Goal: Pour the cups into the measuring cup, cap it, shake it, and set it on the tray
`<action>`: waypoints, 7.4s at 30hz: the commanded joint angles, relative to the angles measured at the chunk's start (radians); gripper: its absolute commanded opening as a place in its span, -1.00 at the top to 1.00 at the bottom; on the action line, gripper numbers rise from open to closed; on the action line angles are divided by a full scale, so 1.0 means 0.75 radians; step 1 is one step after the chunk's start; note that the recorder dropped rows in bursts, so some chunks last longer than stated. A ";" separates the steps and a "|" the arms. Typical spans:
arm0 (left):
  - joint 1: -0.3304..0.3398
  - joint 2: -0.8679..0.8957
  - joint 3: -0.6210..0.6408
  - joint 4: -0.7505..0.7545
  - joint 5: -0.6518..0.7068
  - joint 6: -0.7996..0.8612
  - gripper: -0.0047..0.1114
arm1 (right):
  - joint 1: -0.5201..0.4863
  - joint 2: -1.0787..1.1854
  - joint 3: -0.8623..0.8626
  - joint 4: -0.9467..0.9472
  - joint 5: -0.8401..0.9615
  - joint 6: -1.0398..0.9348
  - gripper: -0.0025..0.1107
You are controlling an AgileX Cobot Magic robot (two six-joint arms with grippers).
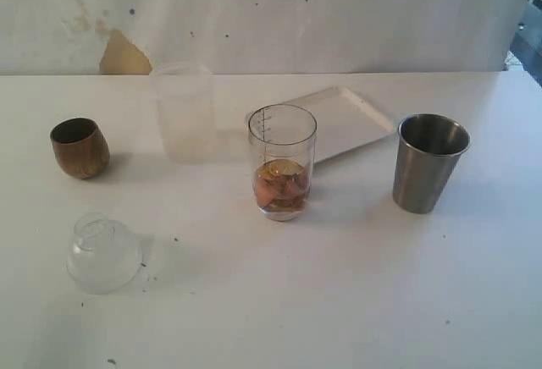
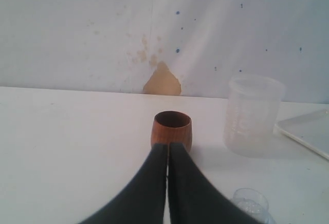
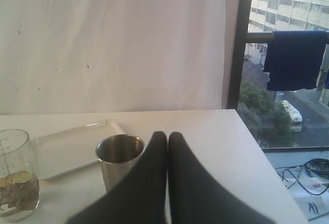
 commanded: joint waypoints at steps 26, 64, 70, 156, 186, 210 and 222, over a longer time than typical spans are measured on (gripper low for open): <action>-0.006 -0.005 0.006 -0.010 -0.007 0.000 0.90 | 0.050 -0.004 0.714 -0.001 -0.868 -0.005 0.96; -0.006 -0.005 0.006 -0.010 -0.007 0.000 0.90 | 0.050 -0.004 0.714 -0.001 -0.679 0.004 0.96; -0.006 -0.005 0.006 -0.010 -0.014 0.000 0.90 | 0.050 -0.004 0.714 -0.001 -0.679 0.004 0.96; -0.379 2.081 -1.121 -0.093 0.549 0.315 0.66 | 0.050 -0.004 0.714 -0.001 -0.679 0.004 0.96; -0.480 2.340 -2.327 -0.138 1.388 0.444 0.92 | 0.050 -0.004 0.714 -0.001 -0.679 0.004 0.96; -0.803 2.681 -2.911 -0.010 1.454 0.633 0.92 | 0.050 -0.004 0.714 -0.001 -0.679 0.004 0.96; -0.803 2.713 -2.911 -0.154 1.454 0.627 0.92 | 0.050 -0.004 0.714 -0.001 -0.679 0.004 0.96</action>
